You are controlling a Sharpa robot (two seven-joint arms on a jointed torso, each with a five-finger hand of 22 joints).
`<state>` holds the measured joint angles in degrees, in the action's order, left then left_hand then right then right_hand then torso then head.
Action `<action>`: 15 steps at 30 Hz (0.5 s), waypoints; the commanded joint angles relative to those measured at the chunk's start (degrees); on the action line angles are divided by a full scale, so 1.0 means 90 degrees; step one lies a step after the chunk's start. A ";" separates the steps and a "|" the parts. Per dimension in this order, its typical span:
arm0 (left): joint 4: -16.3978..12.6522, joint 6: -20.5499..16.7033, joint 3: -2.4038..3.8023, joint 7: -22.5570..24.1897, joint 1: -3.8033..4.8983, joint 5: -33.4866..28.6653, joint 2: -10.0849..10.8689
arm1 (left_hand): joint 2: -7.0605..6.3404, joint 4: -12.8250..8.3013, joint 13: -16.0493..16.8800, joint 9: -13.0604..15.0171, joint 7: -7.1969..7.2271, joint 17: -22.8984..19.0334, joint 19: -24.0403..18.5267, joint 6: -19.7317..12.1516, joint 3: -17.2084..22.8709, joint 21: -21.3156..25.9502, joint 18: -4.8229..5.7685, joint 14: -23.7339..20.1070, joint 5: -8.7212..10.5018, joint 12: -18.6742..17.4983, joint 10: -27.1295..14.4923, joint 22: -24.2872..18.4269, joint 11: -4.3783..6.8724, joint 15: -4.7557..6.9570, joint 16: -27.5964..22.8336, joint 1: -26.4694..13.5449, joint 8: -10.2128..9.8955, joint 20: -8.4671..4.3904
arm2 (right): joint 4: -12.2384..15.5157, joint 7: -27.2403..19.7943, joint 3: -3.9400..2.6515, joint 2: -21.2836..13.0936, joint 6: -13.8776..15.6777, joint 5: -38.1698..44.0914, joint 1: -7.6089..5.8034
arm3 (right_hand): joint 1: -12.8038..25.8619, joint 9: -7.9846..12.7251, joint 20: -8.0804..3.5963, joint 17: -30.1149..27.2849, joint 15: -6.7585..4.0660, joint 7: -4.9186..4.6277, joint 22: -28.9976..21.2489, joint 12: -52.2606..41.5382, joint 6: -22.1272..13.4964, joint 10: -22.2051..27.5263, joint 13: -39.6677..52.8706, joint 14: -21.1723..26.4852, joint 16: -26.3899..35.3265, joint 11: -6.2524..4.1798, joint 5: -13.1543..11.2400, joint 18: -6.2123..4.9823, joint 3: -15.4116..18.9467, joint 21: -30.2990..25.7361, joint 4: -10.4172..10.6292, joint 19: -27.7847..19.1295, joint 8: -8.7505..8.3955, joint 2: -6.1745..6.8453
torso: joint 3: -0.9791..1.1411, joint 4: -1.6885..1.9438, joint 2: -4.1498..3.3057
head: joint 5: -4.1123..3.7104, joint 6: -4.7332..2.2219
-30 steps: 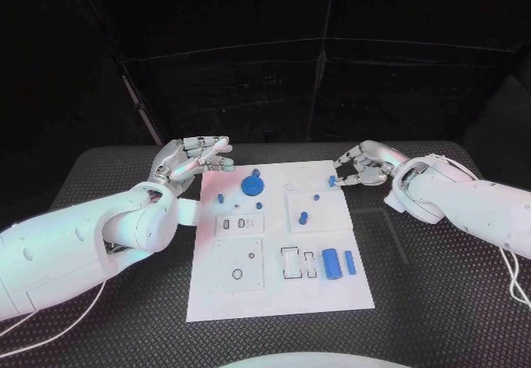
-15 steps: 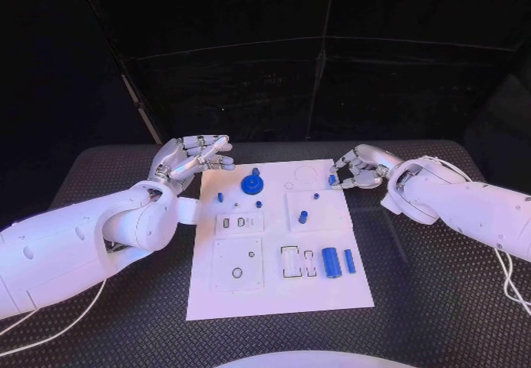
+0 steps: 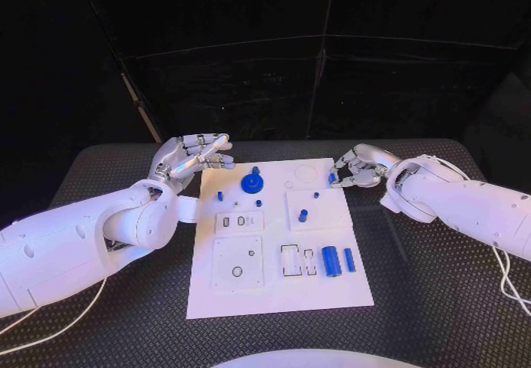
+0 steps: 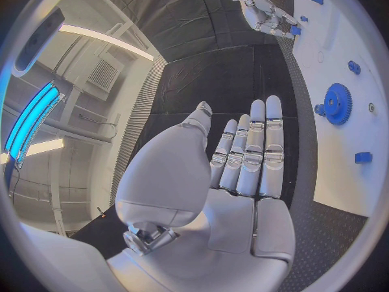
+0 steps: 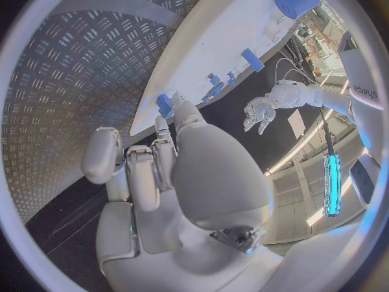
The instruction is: Assemble the parts on the task board
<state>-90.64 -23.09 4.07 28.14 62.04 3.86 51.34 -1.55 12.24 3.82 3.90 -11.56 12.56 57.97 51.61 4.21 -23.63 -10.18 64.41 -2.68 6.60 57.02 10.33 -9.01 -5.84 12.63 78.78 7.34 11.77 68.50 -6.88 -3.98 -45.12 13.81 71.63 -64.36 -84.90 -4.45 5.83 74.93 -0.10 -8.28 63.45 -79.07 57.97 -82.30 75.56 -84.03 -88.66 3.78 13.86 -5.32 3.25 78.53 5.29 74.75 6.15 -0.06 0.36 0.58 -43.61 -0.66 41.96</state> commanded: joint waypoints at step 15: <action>0.0021 0.0075 0.0007 0.0042 0.0009 0.0026 -0.0018 | 0.0007 -0.0048 -0.0007 -0.0007 -0.0002 0.0006 0.0018 0.0036 -0.0001 0.0026 -0.0020 -0.0011 -0.0009 -0.0037 0.0040 -0.0006 -0.0008 -0.0010 -0.0012 0.0045 -0.0019 0.0000 | -0.0166 0.0035 -0.0003 0.0129 -0.0138 0.0145 -0.0004 | -0.0019 0.0012 -0.0025 0.1418 -0.0075 0.0028 0.0050 -0.0027 0.0153 -0.0048 0.0445 -0.0607 -0.0056 -0.0067 -0.0090 0.0016 -0.0113 0.0046 -0.0028 0.0055 0.0042 -0.0126 | 0.0004 -0.0002 0.0002 | -0.0006 0.0035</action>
<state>-90.42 -23.06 4.07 28.13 62.04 3.86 51.25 -1.55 12.24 3.82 3.90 -11.56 12.56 57.97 51.61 4.21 -23.63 -10.17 64.41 -2.69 6.60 57.02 10.33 -9.01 -5.84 12.63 78.78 7.34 11.77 67.03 -6.62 -3.98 -44.03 13.27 72.38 -64.31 -85.12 -4.39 5.62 74.92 -0.52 -8.02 63.84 -79.48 58.93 -82.52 77.18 -84.03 -88.87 3.56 13.29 -5.32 2.62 78.70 4.96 74.96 6.15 -0.89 0.40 0.56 -43.59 -0.69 42.21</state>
